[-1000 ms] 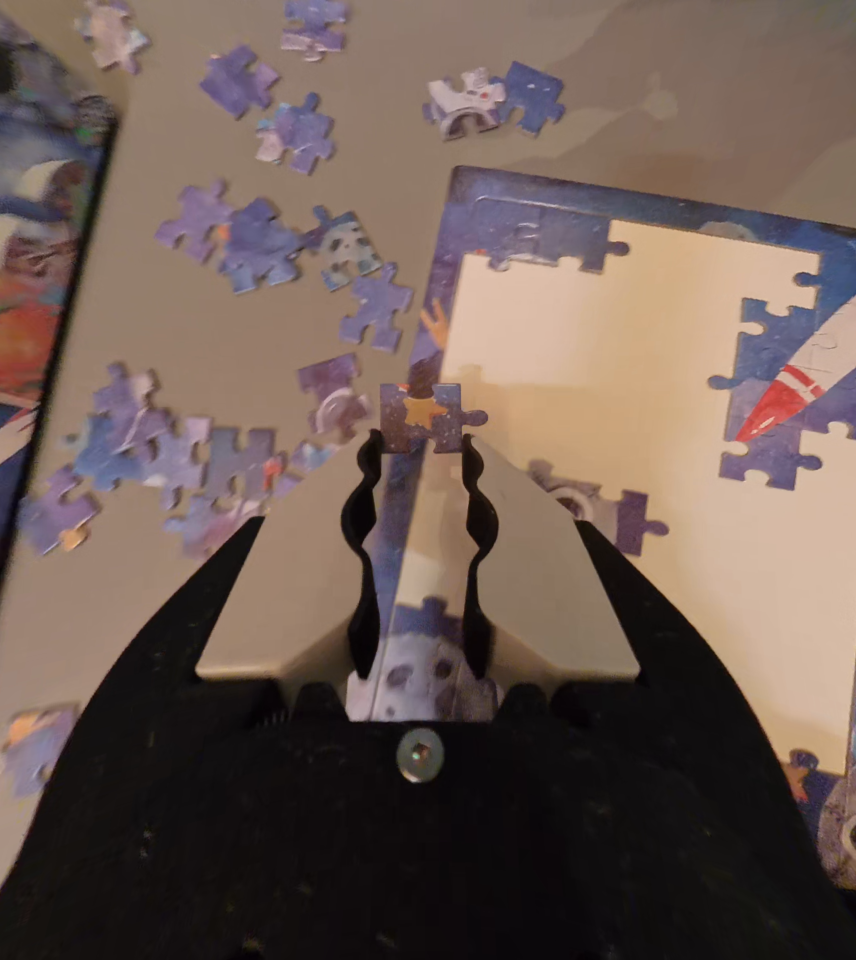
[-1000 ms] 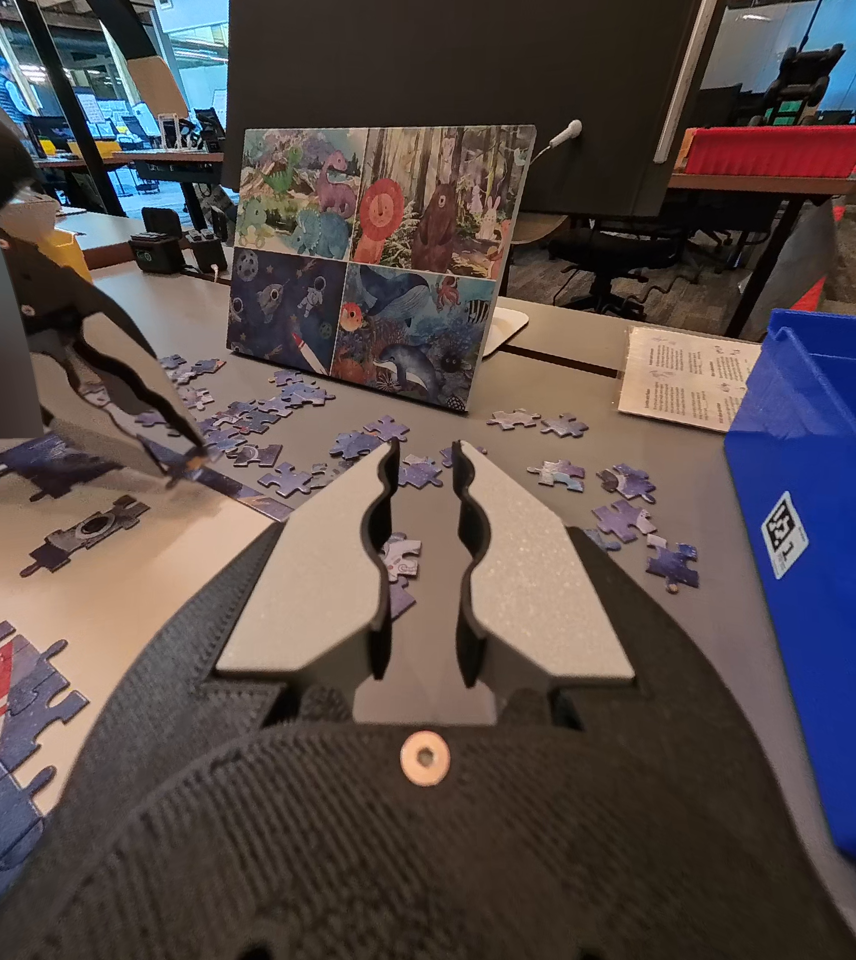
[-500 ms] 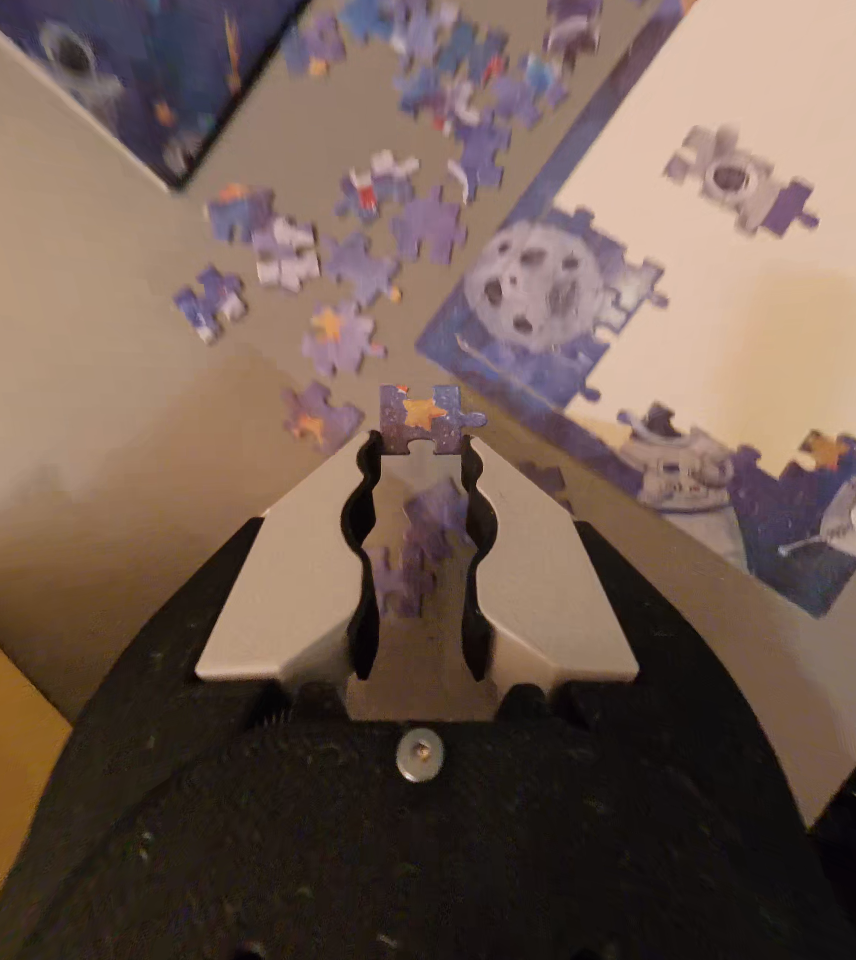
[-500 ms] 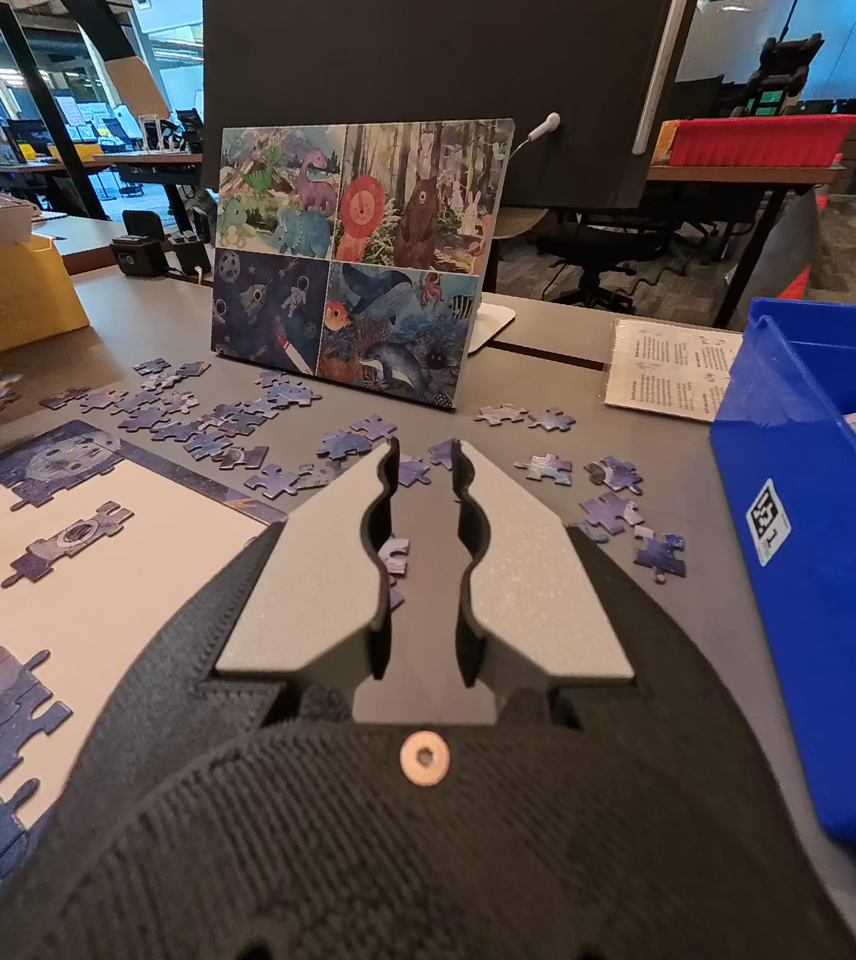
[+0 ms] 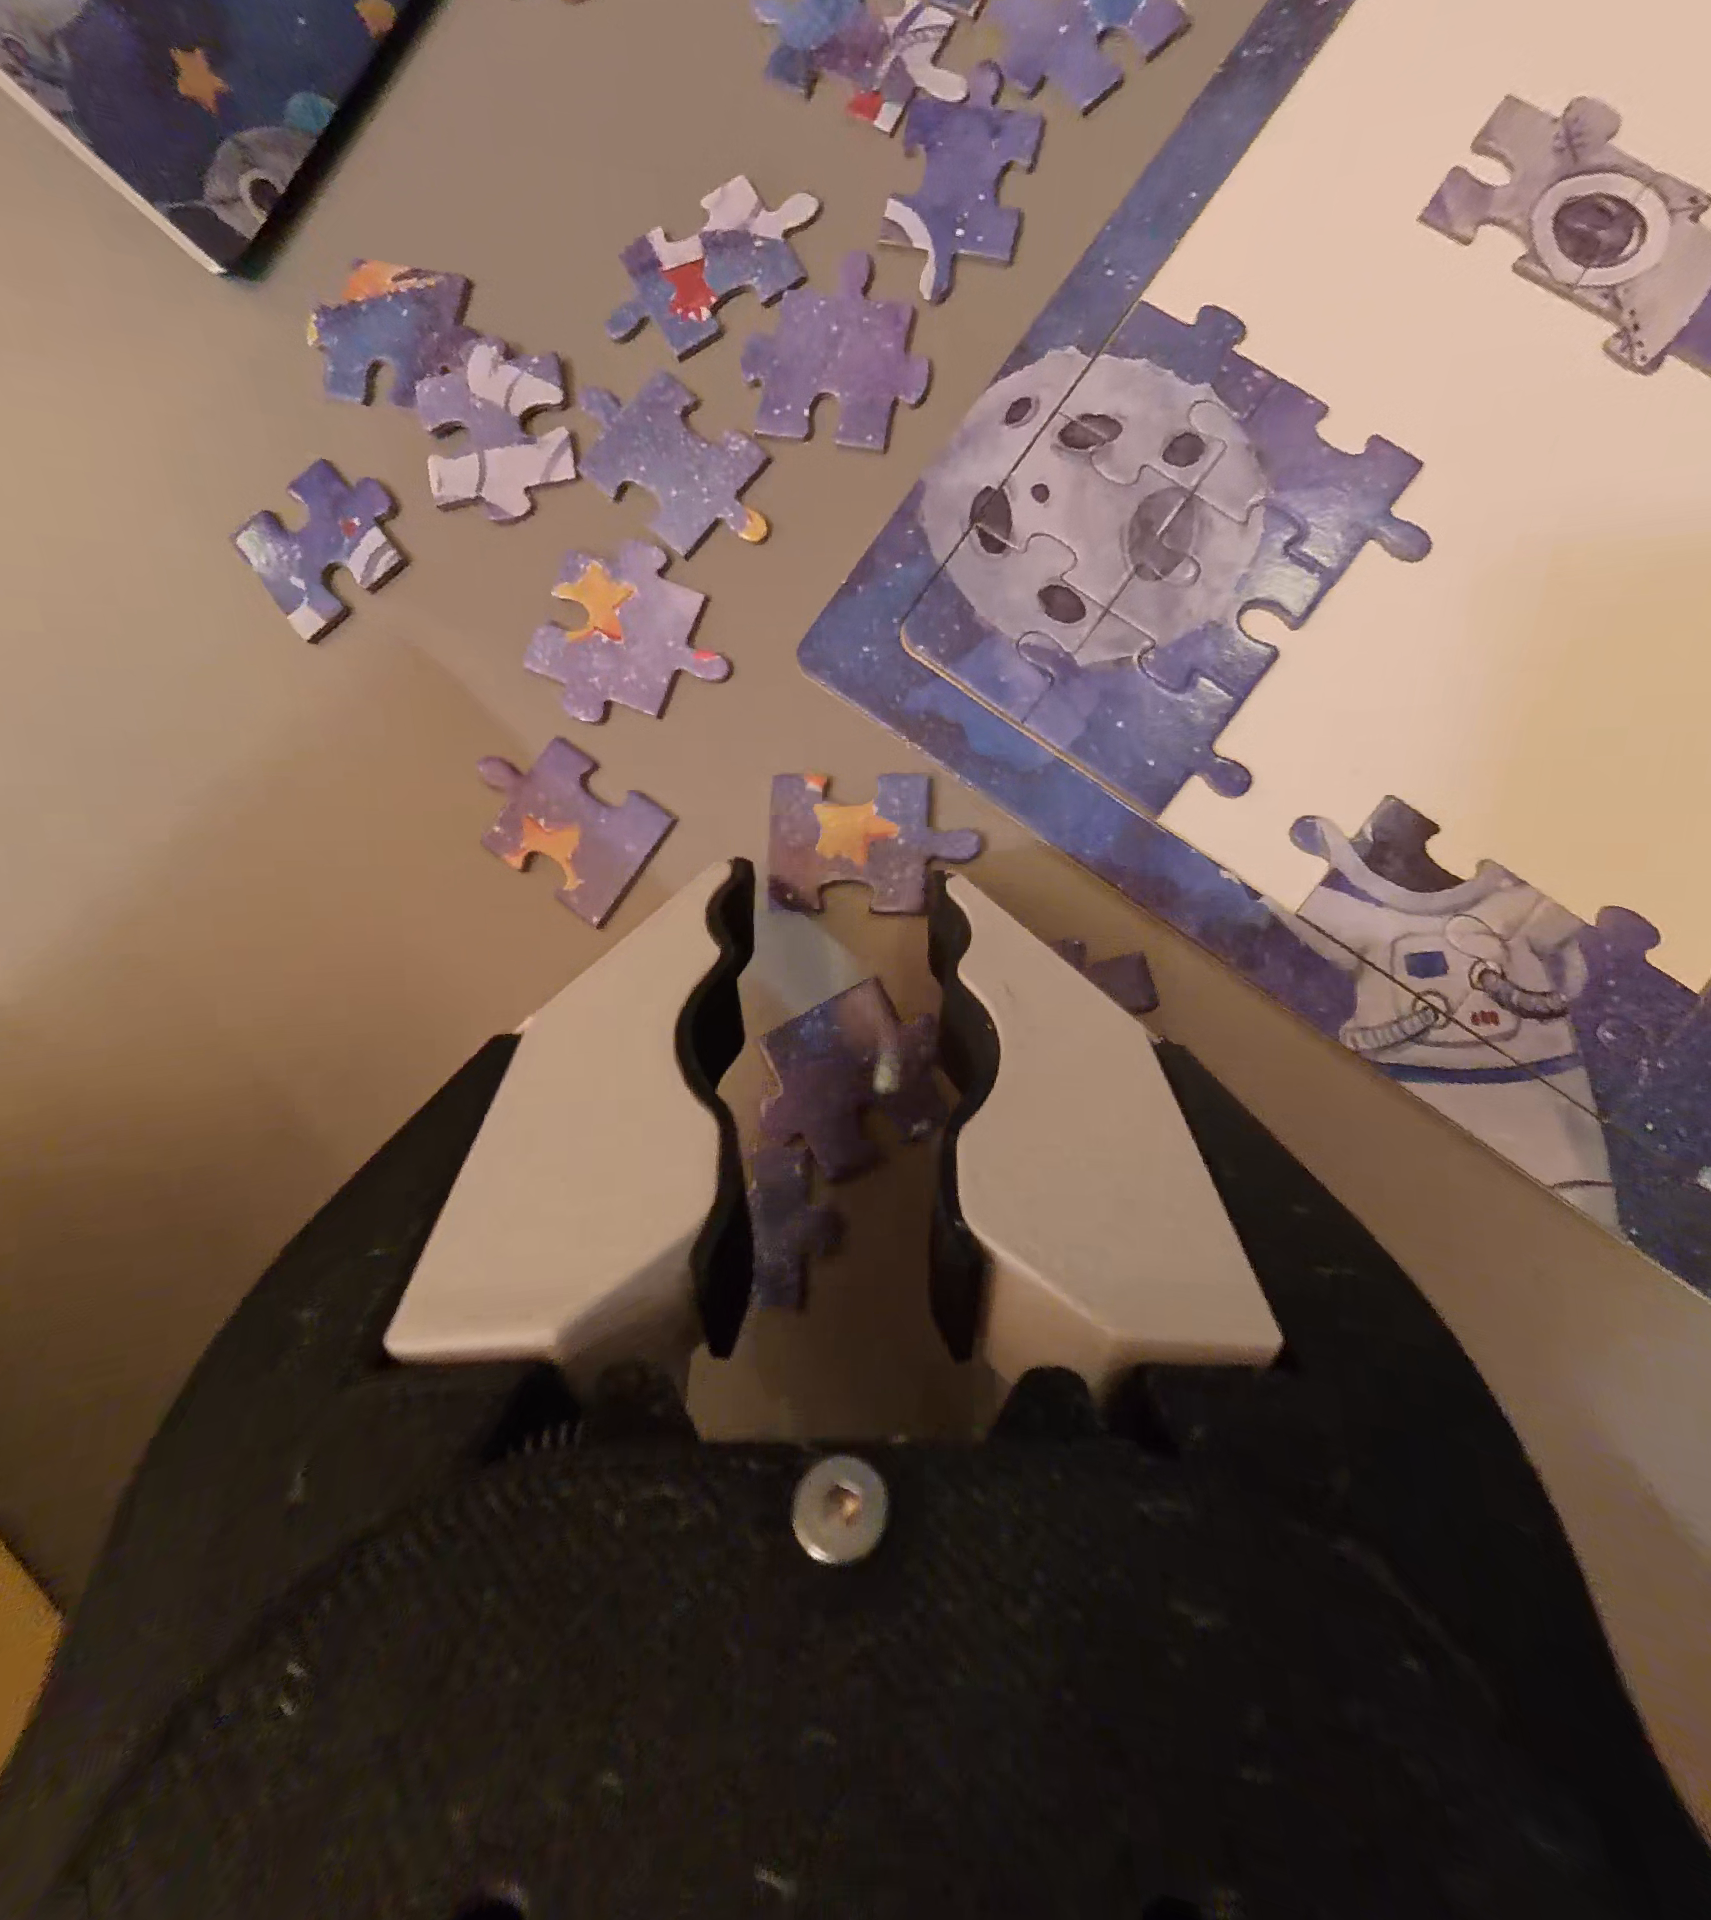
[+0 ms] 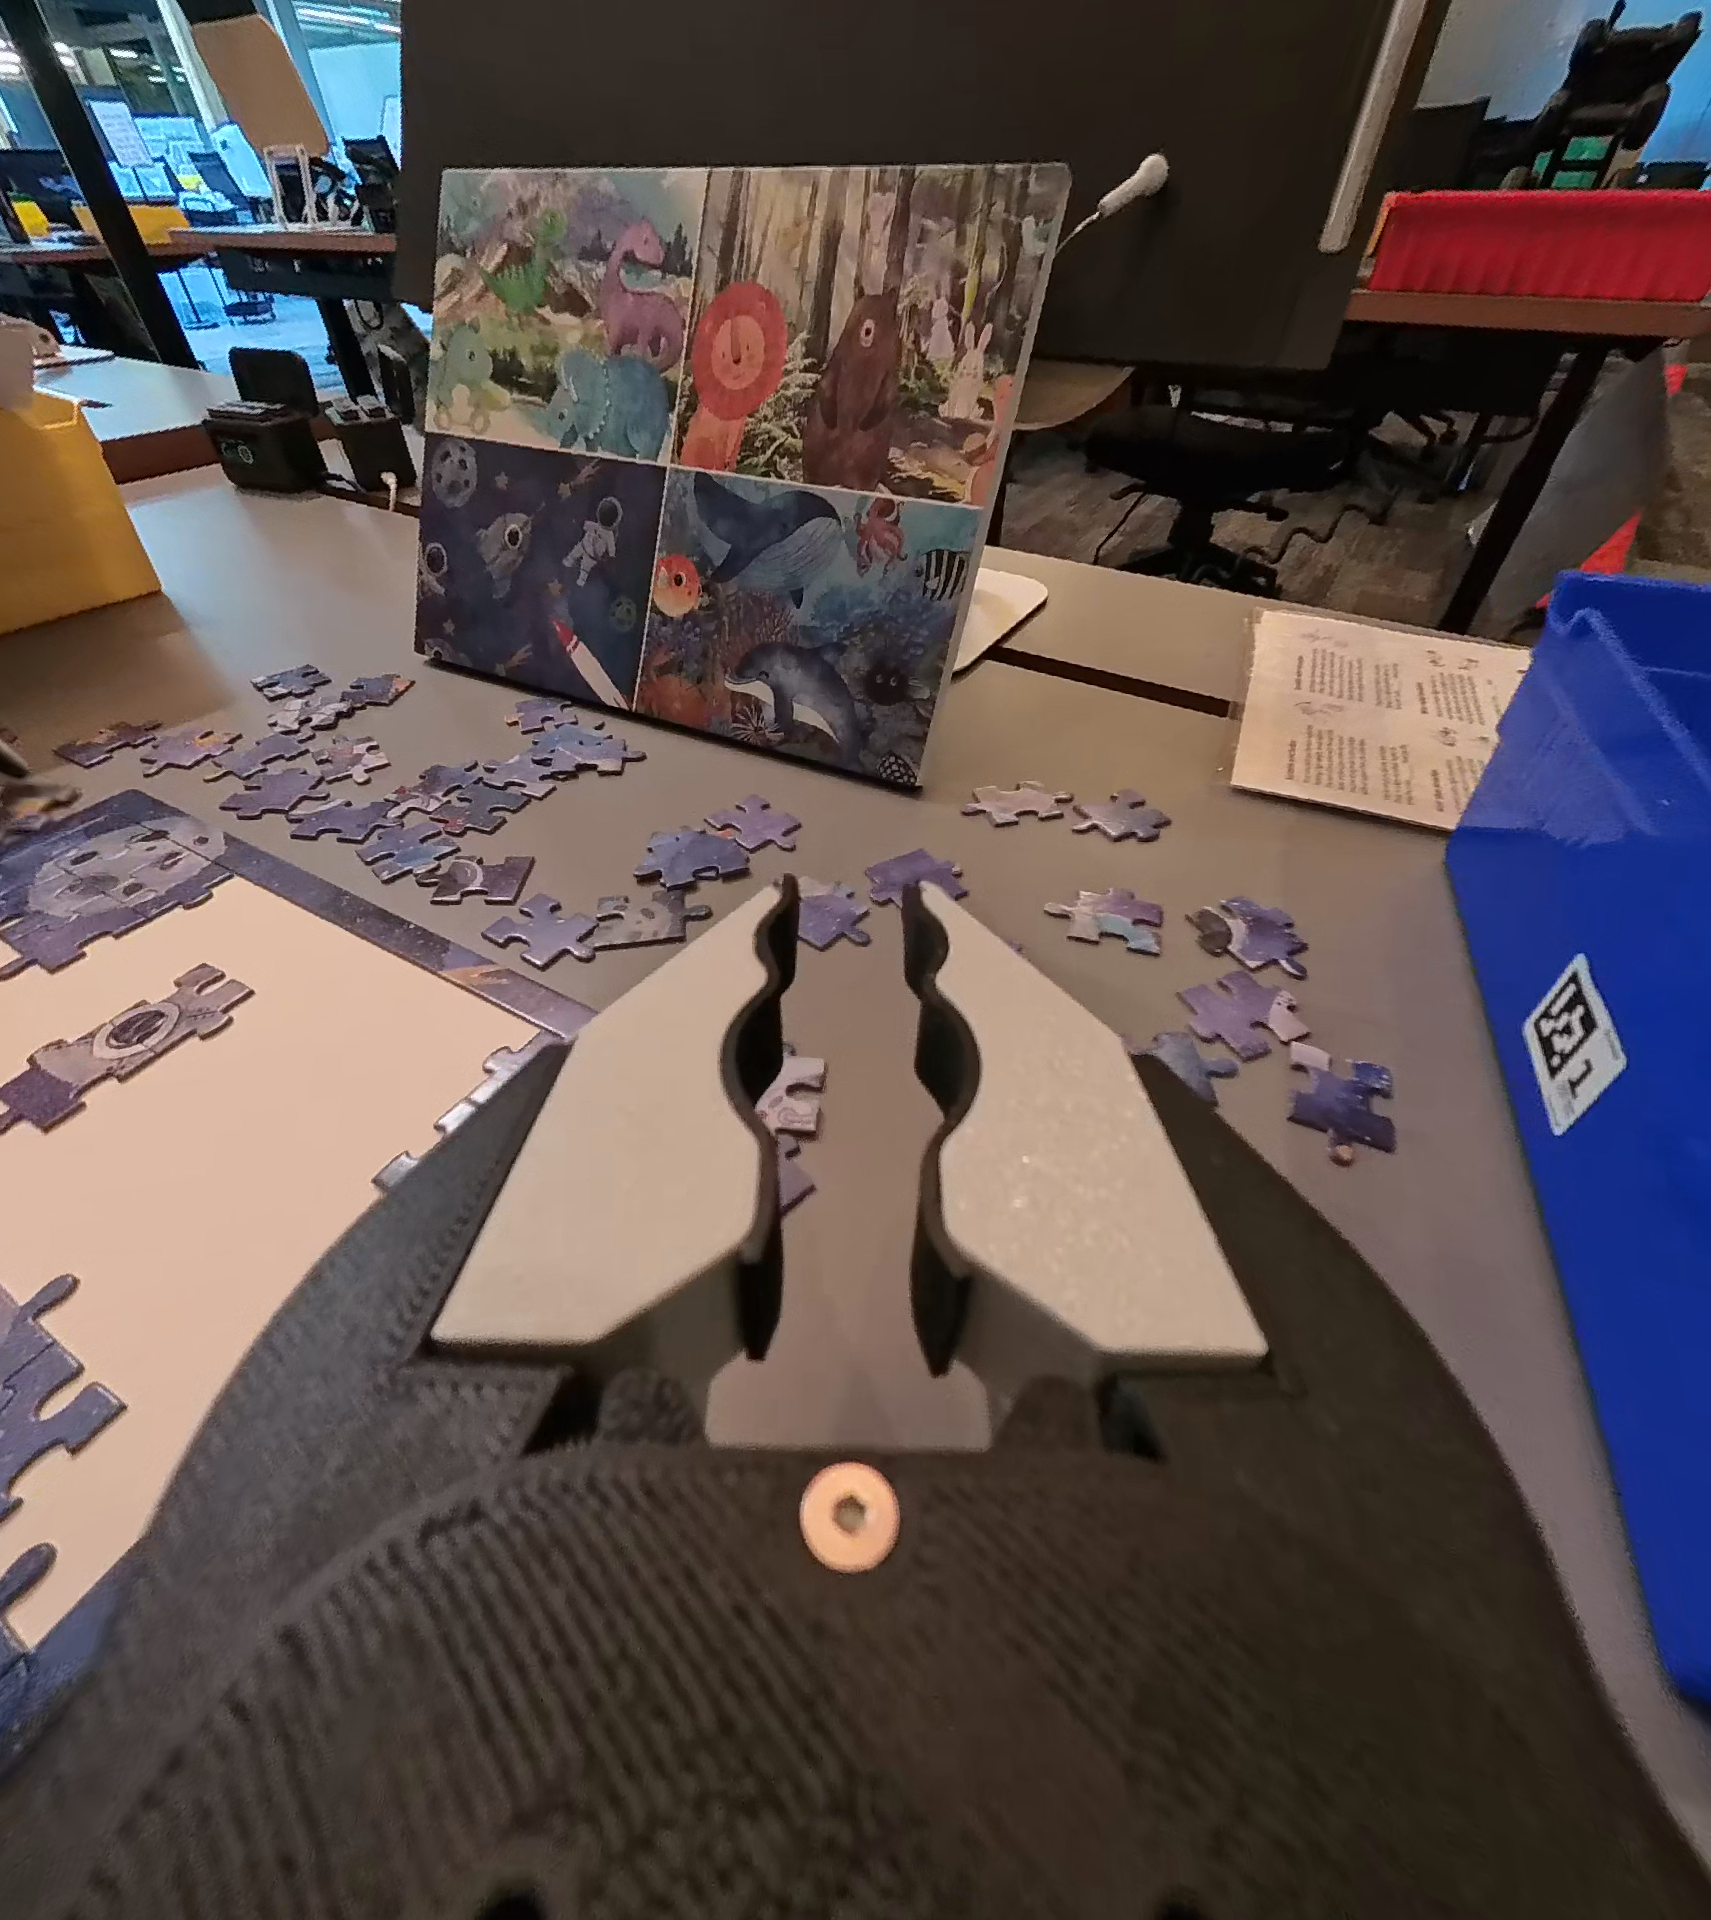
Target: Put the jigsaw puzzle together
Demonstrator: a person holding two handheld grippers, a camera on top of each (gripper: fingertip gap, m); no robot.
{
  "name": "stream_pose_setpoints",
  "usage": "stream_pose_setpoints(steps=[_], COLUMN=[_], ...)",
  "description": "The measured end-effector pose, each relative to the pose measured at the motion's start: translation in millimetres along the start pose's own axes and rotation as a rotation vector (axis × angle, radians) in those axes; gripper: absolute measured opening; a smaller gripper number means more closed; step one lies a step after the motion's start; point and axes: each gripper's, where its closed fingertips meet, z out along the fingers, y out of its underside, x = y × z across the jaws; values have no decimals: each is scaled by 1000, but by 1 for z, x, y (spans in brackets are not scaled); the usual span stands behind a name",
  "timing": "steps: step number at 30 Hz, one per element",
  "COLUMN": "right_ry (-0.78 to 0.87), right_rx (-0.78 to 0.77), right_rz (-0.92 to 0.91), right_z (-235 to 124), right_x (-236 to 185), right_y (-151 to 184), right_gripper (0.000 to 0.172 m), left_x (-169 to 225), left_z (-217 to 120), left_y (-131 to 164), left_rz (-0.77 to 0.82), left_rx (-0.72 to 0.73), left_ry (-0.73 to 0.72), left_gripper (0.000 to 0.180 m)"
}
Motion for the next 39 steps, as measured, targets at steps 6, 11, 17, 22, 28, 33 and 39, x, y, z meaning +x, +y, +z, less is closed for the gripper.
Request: stream_pose_setpoints(steps=[6, 11, 17, 22, 28, 33, 39], right_ry=[-20, -12, -48, -78, -78, -51, -43], right_rx=[9, -12, -23, -35, -45, -71, -40], right_rz=[29, -6, -20, -58, -122, -182, -139], right_z=[0, 2, 5, 7, 7, 9, 16], right_x=[-1, -3, -14, -27, -35, -35, -37], right_y=[-1, 1, 4, 5, 7, 11, 9], right_gripper=[18, 19, 19, 19, 19, 19, 17], left_x=[-5, -23, -28, 2, -9, -40, -74], left_z=[-20, -38, -43, -66, -94, -120, -77], left_y=[-8, -20, -13, -40, -80, -135, -90], left_rz=[-30, -113, -219, -271, -232, -148, -185], left_rx=[93, 216, 235, 337, 439, 504, 264], left_ry=[-54, -177, -273, -160, -206, -349, -463], left_gripper=[42, 41, 40, 40, 35, 31, 30])
